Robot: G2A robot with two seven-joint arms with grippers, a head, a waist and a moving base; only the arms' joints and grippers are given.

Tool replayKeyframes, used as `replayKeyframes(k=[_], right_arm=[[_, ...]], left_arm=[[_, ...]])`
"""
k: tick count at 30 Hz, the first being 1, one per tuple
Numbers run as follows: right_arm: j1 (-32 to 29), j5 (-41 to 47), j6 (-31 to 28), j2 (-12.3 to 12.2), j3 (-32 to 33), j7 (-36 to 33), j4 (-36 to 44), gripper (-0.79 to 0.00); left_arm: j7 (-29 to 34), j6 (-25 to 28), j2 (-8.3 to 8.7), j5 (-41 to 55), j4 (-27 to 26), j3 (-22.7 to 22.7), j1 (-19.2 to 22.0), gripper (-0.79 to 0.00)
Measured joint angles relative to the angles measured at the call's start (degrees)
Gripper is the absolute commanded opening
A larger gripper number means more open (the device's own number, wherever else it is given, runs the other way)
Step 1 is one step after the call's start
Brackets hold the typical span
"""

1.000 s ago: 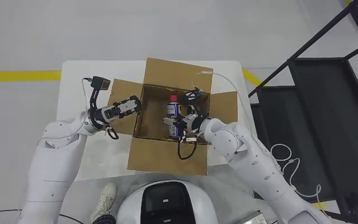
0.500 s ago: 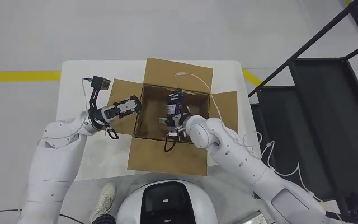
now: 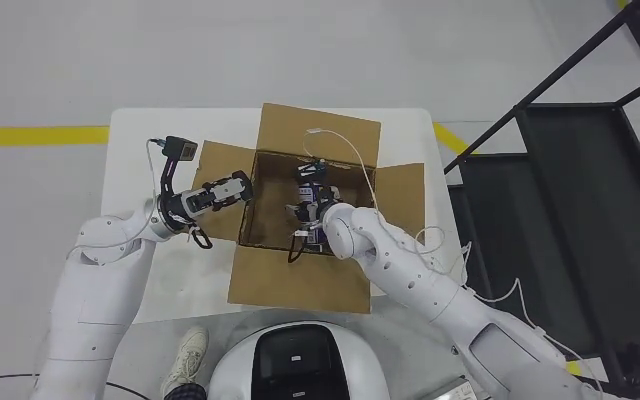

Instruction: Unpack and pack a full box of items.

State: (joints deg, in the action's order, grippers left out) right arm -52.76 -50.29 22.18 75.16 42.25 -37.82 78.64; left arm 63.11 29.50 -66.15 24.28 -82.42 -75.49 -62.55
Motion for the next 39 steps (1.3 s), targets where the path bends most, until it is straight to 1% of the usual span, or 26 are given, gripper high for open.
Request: replayKeyframes(k=[1, 2, 3, 4, 6, 7, 9, 10, 12, 14, 15, 16, 17, 18, 19, 20, 23, 26, 29, 34, 39], right_arm=[[0.1, 0.11, -0.1, 0.15, -0.05, 0.13, -0.41, 0.0], [0.2, 0.18, -0.14, 0.31, -0.09, 0.25, -0.84, -0.028], [0.32, 0.28, -0.15, 0.52, -0.17, 0.39, -1.38, -0.12], [0.41, 0.34, -0.14, 0.68, -0.23, 0.42, -1.8, -0.194], [0.77, 0.4, -0.25, 1.03, -0.34, 0.49, -2.8, -0.188], [0.96, 0.37, -0.26, 1.17, -0.35, 0.53, -3.25, -0.169], [1.37, 0.33, -0.24, 1.49, -0.32, 0.62, -4.25, -0.055], [1.53, 0.28, -0.14, 1.62, -0.29, 0.63, -4.69, -0.037], [1.82, 0.18, -0.01, 1.95, -0.36, 0.62, -5.63, -0.028], [2.01, 0.33, -0.06, 2.25, -0.43, 0.71, -6.45, 0.0], [2.12, 0.45, -0.19, 2.46, -0.51, 0.85, -6.97, -0.003], [2.19, 0.55, -0.27, 2.62, -0.56, 0.98, -7.34, -0.049], [2.25, 0.65, -0.34, 2.77, -0.61, 1.14, -7.7, -0.179], [2.33, 0.77, -0.45, 2.97, -0.66, 1.33, -8.17, -0.388], [2.39, 0.83, -0.55, 3.12, -0.7, 1.45, -8.47, -0.57], [2.44, 0.93, -0.64, 3.26, -0.72, 1.55, -8.71, -0.785], [2.31, 0.92, -0.78, 3.56, -0.52, 2.17, -8.58, -0.785], [1.25, 0.05, -0.3, 3.45, 0.29, 2.7, -6.6, -0.785], [-0.71, -1.57, 0.48, 2.85, 1.84, 2.56, -3.11, -0.785], [-5.72, -5.41, 0.72, 1.31, 5.3, 1.84, 4.92, -0.785], [-10.58, -8.32, -1.05, -0.01, 8.86, 2.01, 12.16, -0.785]], left_arm=[[0.0, 0.0, 0.0, 0.0, 0.0, 0.0, 0.0, 0.0], [0.0, 0.0, 0.0, 0.0, 0.0, 0.0, 0.0, 0.0], [0.0, 0.0, 0.0, 0.0, 0.0, 0.0, 0.0, 0.0], [0.0, 0.0, 0.0, 0.0, 0.0, 0.0, 0.0, 0.0], [0.0, 0.0, 0.0, 0.0, 0.0, 0.0, 0.0, 0.0], [0.0, 0.0, 0.0, 0.0, 0.0, 0.0, 0.0, 0.0], [0.0, 0.0, 0.0, 0.0, 0.0, 0.0, 0.0, 0.0], [0.0, 0.0, 0.0, 0.0, 0.0, 0.0, 0.0, 0.0], [0.0, 0.0, 0.0, 0.0, 0.0, 0.0, 0.0, 0.0], [0.0, 0.0, 0.0, 0.0, 0.0, 0.0, 0.0, 0.0], [0.0, 0.0, 0.0, 0.0, 0.0, 0.0, 0.0, 0.0], [0.0, 0.0, 0.0, 0.0, 0.0, 0.0, 0.0, 0.0], [0.0, 0.0, 0.0, 0.0, 0.0, 0.0, 0.0, 0.0], [0.0, 0.0, 0.0, 0.0, 0.0, 0.0, 0.0, 0.0], [0.0, 0.0, 0.0, 0.0, 0.0, 0.0, 0.0, 0.0], [0.0, 0.0, 0.0, 0.0, 0.0, 0.0, 0.0, 0.0], [0.0, 0.0, 0.0, 0.0, 0.0, 0.0, 0.0, 0.0], [0.0, 0.0, 0.0, 0.0, 0.0, 0.0, 0.0, 0.0], [0.0, 0.0, 0.0, 0.0, 0.0, 0.0, 0.0, 0.0], [-0.01, -0.01, 0.0, 0.0, -0.01, 0.0, -0.01, 0.0], [-3.19, -0.68, 0.18, -1.55, -1.88, -0.54, -1.25, 0.0]])
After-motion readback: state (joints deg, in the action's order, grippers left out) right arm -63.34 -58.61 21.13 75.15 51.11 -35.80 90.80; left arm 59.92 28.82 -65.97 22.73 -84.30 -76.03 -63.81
